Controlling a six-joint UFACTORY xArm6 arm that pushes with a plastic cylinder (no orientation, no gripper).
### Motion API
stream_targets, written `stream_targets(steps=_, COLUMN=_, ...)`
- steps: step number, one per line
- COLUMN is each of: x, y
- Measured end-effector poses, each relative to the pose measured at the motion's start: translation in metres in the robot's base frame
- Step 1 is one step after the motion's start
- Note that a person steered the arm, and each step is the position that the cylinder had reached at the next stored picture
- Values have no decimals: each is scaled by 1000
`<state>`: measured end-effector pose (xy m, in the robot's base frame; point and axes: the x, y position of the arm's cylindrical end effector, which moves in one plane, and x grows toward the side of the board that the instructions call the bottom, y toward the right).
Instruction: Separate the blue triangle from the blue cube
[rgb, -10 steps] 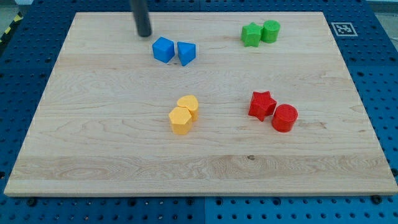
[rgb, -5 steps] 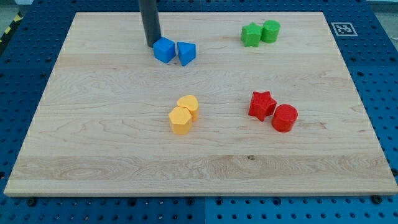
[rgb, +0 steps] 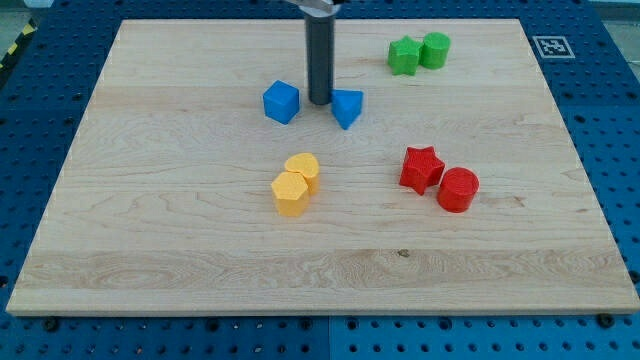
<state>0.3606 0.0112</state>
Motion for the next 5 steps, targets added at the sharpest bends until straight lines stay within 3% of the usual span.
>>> stream_targets(steps=2, x=58, y=65)
stream_targets(steps=5, x=70, y=150)
